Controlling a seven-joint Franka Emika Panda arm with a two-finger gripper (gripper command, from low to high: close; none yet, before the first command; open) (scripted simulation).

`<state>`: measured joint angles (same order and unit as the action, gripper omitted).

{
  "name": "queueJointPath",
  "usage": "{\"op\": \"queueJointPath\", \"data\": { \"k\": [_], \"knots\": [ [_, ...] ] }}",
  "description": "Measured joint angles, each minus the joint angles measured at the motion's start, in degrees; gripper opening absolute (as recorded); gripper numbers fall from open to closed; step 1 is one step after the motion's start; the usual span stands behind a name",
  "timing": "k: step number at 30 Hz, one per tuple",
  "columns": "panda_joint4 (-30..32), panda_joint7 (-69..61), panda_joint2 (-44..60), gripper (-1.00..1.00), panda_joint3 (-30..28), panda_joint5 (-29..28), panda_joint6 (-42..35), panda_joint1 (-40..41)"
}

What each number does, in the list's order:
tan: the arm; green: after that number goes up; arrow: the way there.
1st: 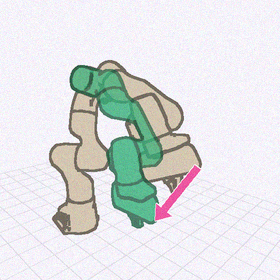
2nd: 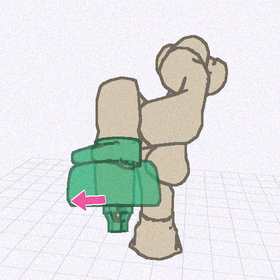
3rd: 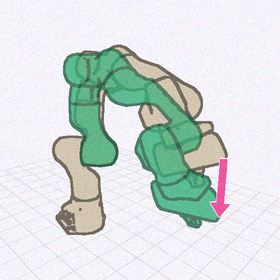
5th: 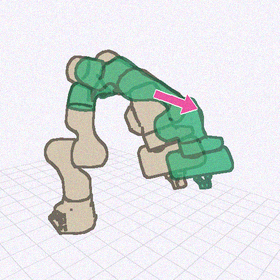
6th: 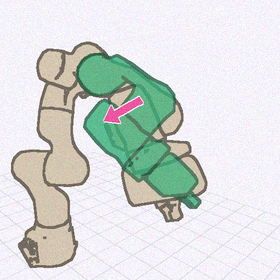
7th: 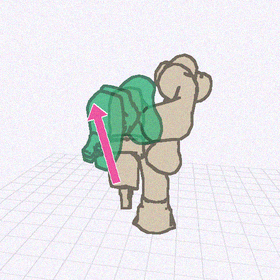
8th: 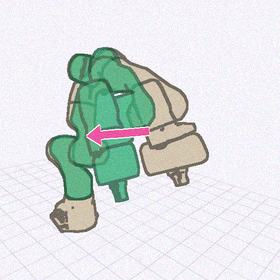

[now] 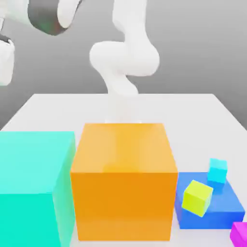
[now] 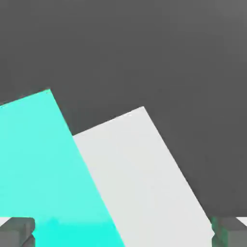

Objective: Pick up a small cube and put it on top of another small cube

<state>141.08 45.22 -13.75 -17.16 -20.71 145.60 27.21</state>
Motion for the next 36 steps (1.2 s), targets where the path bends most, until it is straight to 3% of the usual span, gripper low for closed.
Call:
{"op": "queueJointPath", "data": {
  "k": [9, 14, 17, 22, 27, 32, 33, 36],
  "knots": [
    [5.1, -7.0, 13.0, 0.0, -8.2, 2.5, 7.4, 9.9],
    [10.4, -9.4, 14.6, 0.0, -1.7, 9.4, 11.1, 17.1],
    [13.8, -10.9, 15.1, 0.0, 1.9, 14.0, 13.1, 11.5],
    [18.8, -14.7, 16.3, 0.0, 4.1, 22.2, 17.0, 10.8],
    [18.1, -20.0, 22.6, 0.0, 8.1, 29.2, 22.6, 13.3],
    [16.8, -22.9, 30.0, 0.0, 13.0, 32.8, 28.5, 17.5],
    [16.7, -23.2, 30.9, -1.0, 13.5, 33.0, 29.2, 17.9],
    [16.7, -23.1, 30.9, -1.0, 13.5, 32.9, 29.2, 17.9]
  ]
}}
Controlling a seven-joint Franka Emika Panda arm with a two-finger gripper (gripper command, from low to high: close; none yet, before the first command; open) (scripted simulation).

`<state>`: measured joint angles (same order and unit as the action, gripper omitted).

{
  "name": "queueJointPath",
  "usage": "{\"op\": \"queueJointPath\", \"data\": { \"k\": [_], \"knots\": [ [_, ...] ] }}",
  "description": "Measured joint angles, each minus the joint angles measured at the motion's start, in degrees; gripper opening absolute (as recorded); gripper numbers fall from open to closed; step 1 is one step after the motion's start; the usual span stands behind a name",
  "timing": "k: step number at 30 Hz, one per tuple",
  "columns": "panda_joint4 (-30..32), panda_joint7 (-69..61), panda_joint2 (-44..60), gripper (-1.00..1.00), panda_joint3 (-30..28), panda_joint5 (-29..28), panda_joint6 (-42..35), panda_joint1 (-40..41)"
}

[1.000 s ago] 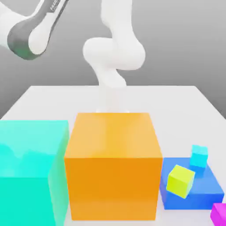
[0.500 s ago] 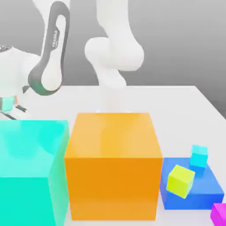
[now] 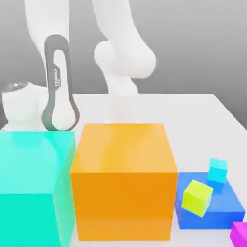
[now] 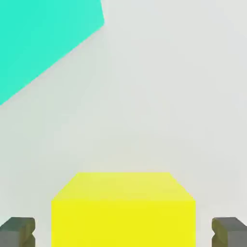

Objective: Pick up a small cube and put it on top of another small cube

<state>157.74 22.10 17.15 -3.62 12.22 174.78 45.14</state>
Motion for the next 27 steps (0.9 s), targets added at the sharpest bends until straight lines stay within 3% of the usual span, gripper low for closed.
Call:
{"op": "queueJointPath", "data": {
  "k": [7, 15, 21, 27],
  "knots": [
    [0.6, 1.3, -3.8, -1.0, -1.7, -1.4, -2.9, -1.4],
    [2.0, 7.8, -14.6, -1.0, -6.8, -11.3, -10.8, -1.3],
    [-6.2, 3.6, -18.0, -1.0, -7.0, -15.2, -12.2, 10.1],
    [-16.9, -8.3, -20.6, -1.0, -5.5, -12.5, -16.3, 6.7]
  ]
}}
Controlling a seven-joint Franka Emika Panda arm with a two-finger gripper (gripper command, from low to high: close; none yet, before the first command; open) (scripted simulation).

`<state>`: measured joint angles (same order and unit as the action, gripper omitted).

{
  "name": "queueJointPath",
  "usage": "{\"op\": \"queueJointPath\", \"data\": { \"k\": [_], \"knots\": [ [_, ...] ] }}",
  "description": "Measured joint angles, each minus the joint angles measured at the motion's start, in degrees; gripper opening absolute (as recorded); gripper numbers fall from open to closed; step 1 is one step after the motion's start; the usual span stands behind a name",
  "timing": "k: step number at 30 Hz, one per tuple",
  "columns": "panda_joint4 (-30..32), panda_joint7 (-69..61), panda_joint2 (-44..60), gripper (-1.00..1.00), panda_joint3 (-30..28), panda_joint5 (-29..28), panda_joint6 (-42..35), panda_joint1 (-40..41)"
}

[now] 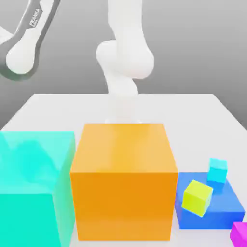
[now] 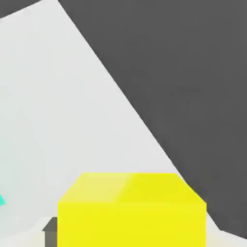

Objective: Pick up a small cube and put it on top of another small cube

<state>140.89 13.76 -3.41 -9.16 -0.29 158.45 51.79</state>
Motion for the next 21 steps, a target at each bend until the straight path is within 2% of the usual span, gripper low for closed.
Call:
{"op": "queueJointPath", "data": {
  "k": [2, 4, 21],
  "knots": [
    [-3.6, -4.3, -0.8, -1.0, -0.5, 1.4, -1.4, -0.4],
    [-5.1, -8.3, -1.1, -1.0, 1.0, 2.2, -3.1, -4.4],
    [-4.7, -37.6, 0.1, -1.0, 20.3, 4.7, -20.0, -47.5]
  ]
}}
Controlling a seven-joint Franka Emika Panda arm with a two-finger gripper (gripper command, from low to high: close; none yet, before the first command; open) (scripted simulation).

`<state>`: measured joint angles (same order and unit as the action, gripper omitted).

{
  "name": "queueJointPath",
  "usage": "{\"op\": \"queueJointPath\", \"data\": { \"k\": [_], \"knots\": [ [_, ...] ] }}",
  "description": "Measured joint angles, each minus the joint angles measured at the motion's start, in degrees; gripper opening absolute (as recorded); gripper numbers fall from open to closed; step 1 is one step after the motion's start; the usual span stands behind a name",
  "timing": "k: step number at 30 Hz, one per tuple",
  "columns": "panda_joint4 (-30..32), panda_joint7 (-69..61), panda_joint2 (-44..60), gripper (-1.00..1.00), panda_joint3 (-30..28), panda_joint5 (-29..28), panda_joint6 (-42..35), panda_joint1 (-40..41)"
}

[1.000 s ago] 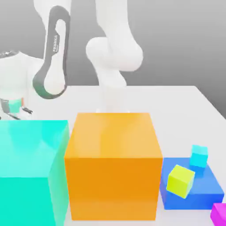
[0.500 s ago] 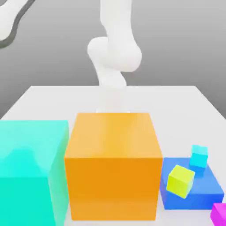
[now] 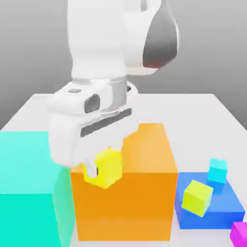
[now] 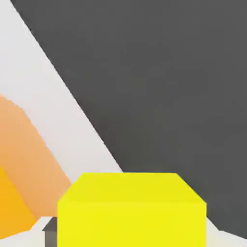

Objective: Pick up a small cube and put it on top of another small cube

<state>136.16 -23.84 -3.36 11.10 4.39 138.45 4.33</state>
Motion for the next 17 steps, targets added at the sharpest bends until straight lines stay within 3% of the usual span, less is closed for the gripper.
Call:
{"op": "queueJointPath", "data": {
  "k": [4, 8, 13, 14, 17],
  "knots": [
    [1.1, -5.7, -0.1, -1.0, 3.7, 0.0, -2.7, -8.3],
    [5.8, -5.4, -0.9, -1.0, 5.2, -2.3, 0.1, -10.6],
    [8.0, -2.8, 6.3, -1.0, 5.0, -6.1, 8.3, -11.1],
    [8.2, -2.5, 7.3, 1.0, 4.9, -6.6, 9.6, -11.2],
    [8.2, -2.5, 7.3, 1.0, 4.9, -6.6, 9.6, -11.2]
  ]
}}
